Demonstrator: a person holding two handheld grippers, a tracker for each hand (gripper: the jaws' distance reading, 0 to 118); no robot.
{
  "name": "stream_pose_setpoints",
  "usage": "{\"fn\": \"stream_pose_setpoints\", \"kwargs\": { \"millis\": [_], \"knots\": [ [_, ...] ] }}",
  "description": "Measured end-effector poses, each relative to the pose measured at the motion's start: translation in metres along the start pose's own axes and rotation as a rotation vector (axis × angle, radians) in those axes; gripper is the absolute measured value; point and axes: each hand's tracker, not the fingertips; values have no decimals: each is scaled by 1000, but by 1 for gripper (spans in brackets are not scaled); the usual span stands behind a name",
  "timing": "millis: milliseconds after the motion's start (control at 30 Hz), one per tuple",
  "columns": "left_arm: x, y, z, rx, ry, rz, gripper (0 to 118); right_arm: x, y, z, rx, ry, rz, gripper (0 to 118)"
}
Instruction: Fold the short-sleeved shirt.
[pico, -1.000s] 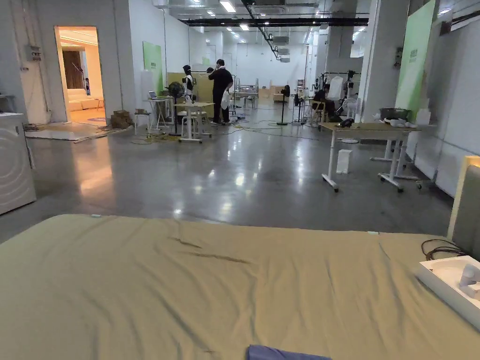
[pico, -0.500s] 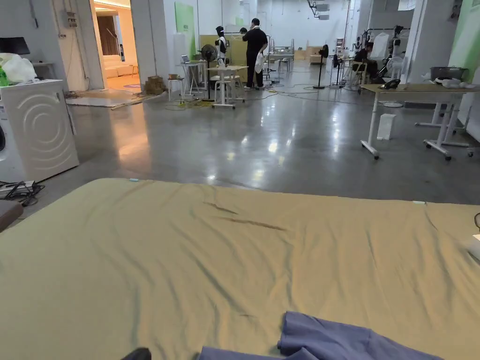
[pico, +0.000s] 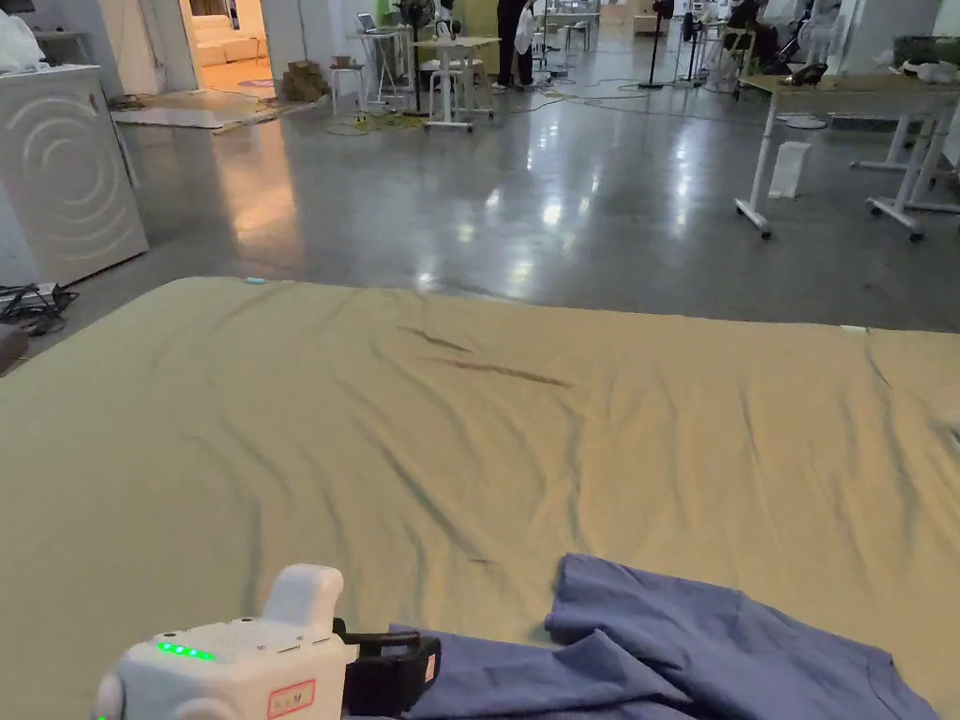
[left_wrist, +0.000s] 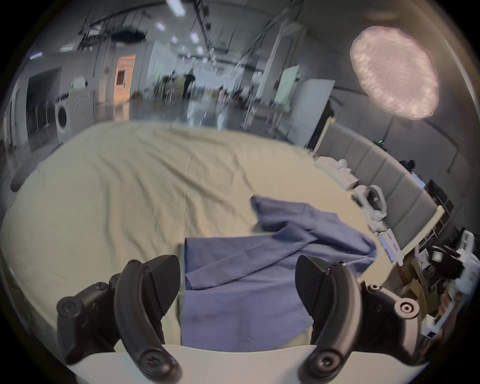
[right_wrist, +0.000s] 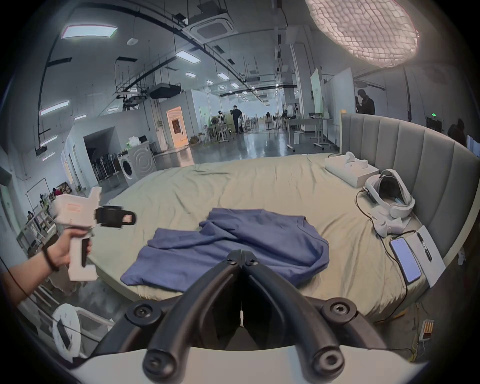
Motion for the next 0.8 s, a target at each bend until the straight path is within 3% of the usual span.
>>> {"fn": "stream_pose_setpoints", "kwargs": {
  "millis": [167, 367, 400, 467, 633, 800],
  "knots": [
    [-15, 7, -86, -194, 136, -116, 96, 10, -15, -4, -97, -21, -64, 0],
    [-24, 14, -132, -221, 153, -18, 94, 10, -31, -8, -156, -60, -40, 0],
    [-22, 14, -135, -222, 158, -26, 76, 16, -38, -8, -167, -61, -41, 0],
    [-12, 13, -139, -240, 209, -74, 8, 18, -43, -10, -181, -64, -47, 0],
    [12, 3, -154, -285, 287, -149, 7, 26, -55, -18, -213, -46, -86, 0],
    [-9, 27, -169, -426, 214, -54, 7, 38, -47, -34, -197, -13, -70, 0]
  ]
}}
